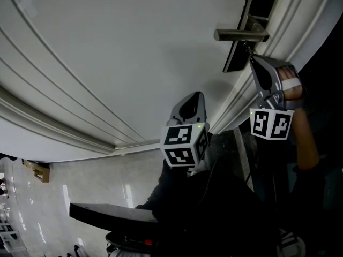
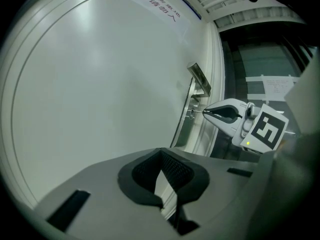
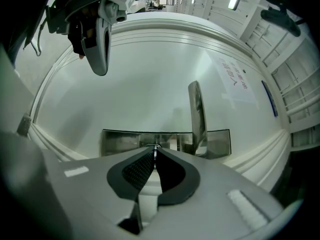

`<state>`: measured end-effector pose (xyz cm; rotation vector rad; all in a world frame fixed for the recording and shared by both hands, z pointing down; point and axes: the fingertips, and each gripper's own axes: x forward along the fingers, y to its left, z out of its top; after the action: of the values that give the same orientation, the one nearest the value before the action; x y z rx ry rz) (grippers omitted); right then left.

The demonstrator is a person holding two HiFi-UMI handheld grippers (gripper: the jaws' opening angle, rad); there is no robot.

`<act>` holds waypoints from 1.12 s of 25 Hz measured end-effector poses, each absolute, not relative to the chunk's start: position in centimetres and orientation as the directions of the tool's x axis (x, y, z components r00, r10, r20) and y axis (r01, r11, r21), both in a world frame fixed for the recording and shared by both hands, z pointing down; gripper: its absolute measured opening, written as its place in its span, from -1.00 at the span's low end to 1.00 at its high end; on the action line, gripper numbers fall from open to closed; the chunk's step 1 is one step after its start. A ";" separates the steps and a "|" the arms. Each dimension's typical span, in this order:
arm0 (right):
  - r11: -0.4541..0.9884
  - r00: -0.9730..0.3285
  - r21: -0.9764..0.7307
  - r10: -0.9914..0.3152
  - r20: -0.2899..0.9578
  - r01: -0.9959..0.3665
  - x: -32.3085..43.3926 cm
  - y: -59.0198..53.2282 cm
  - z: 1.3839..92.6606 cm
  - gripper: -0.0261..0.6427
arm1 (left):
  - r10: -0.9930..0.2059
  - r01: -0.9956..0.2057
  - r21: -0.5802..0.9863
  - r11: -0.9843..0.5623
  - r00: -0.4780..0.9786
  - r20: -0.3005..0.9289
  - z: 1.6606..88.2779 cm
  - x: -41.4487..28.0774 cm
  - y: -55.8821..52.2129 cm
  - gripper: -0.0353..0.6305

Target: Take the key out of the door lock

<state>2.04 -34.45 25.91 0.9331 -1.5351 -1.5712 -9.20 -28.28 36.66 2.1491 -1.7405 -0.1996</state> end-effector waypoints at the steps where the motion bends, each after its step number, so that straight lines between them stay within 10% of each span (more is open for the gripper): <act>1: -0.013 -0.464 1.000 -0.886 -0.004 0.016 2.1 -34.4 25.9 -0.89 | -0.966 -0.914 0.368 -0.172 0.230 0.120 36.7 -9.2 -28.3 -0.89; 28: -0.015 -0.464 1.000 -0.886 -0.004 0.019 2.1 -34.4 26.0 -0.89 | -0.964 -0.908 0.383 -0.170 0.234 0.126 37.1 -9.1 -28.2 -0.90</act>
<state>2.11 -34.38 26.00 0.9317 -1.5318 -1.5727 -9.12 -28.18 37.13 2.1368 -1.7248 -0.2052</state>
